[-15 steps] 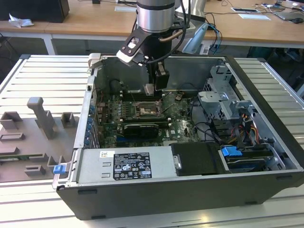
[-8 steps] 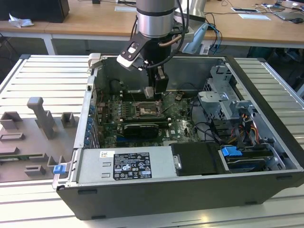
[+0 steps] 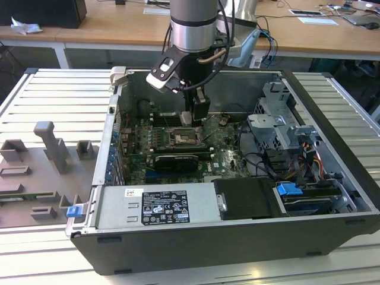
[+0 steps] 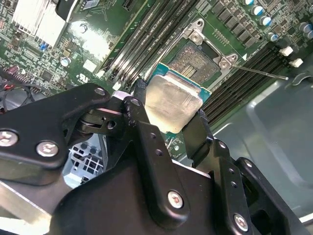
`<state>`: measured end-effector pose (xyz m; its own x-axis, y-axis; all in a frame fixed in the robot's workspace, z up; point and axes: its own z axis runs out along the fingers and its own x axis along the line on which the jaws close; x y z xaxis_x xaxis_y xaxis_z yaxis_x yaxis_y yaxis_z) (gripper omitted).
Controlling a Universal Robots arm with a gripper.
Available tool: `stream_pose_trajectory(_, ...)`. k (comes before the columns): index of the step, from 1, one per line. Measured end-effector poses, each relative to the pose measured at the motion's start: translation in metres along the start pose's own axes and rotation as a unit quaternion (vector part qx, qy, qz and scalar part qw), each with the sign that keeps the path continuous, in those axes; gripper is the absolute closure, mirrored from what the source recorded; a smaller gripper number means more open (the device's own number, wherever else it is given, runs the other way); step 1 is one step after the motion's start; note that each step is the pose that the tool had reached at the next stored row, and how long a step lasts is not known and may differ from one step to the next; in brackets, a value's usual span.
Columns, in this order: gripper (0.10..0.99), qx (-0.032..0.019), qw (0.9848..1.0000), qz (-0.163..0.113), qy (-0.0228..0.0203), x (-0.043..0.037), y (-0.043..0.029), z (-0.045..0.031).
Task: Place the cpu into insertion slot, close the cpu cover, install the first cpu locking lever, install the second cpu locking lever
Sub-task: 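Place the cpu into insertion slot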
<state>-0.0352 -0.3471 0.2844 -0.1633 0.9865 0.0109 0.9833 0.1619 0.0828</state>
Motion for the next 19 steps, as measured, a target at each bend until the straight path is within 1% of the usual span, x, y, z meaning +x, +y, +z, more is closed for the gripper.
stream_pose_trajectory(8, 0.545, 0.0000, 1.0000, 0.000, -0.0002, -0.0001, -0.0008, 0.0093)
stream_pose_trajectory(15, 0.545, 0.0001, 1.0000, 0.000, -0.0004, -0.0002, -0.0017, 0.0200)
stream_pose_trajectory(19, 0.545, 0.0001, 1.0000, 0.000, -0.0006, -0.0003, -0.0020, 0.0238)
